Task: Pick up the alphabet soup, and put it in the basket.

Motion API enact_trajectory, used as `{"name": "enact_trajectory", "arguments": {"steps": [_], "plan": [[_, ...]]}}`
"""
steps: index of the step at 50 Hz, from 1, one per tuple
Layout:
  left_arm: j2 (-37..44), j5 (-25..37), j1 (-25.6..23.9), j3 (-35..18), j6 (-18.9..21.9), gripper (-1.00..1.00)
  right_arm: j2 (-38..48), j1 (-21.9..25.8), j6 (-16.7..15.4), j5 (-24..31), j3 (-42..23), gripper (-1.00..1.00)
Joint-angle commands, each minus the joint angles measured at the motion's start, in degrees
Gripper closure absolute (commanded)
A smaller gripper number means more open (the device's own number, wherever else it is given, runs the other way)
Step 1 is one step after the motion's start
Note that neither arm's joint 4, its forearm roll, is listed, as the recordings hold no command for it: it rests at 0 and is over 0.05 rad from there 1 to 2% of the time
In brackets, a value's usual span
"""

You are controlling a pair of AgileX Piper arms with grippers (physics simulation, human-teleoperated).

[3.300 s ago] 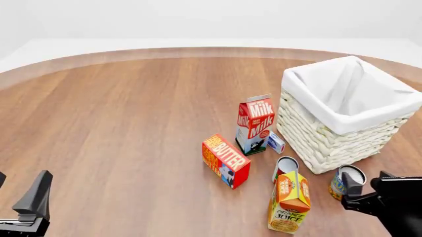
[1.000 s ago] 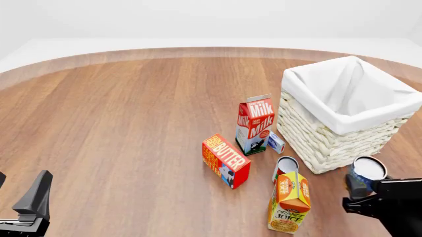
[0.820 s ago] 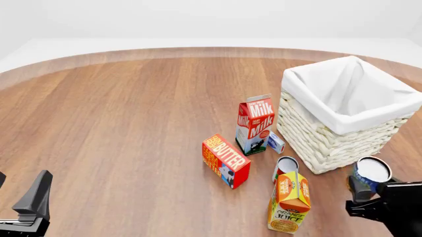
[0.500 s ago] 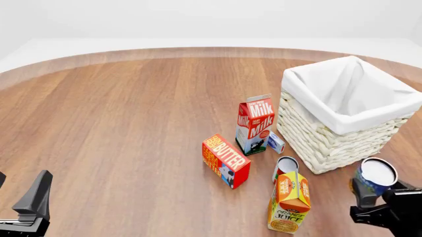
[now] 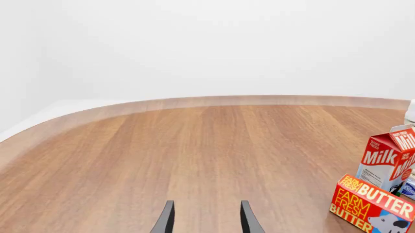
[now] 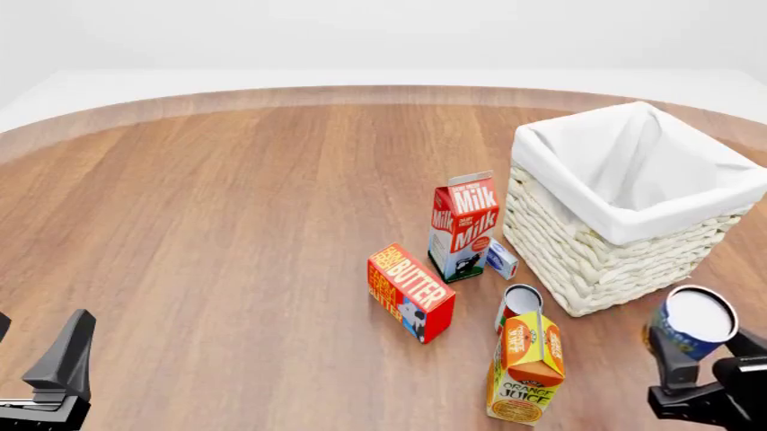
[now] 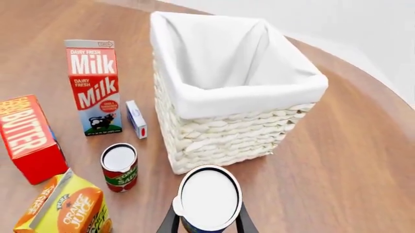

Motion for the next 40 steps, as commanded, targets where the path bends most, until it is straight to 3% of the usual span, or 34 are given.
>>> {"name": "enact_trajectory", "arguments": {"steps": [1,7,23,40], "plan": [[0.00,0.00,0.00,0.00,0.00,-1.00,-5.91,0.92,0.17,6.81,-3.27,1.00],[0.00,0.00,0.00,0.00,0.00,-1.00,-8.79,1.24,-0.06,11.05,-5.80,1.00],[0.00,0.00,0.00,0.00,0.00,-1.00,-9.96,2.55,-0.23,16.03,-11.83,1.00],[0.00,0.00,0.00,0.00,0.00,-1.00,-6.66,3.77,1.56,17.39,-18.89,1.00]]}}
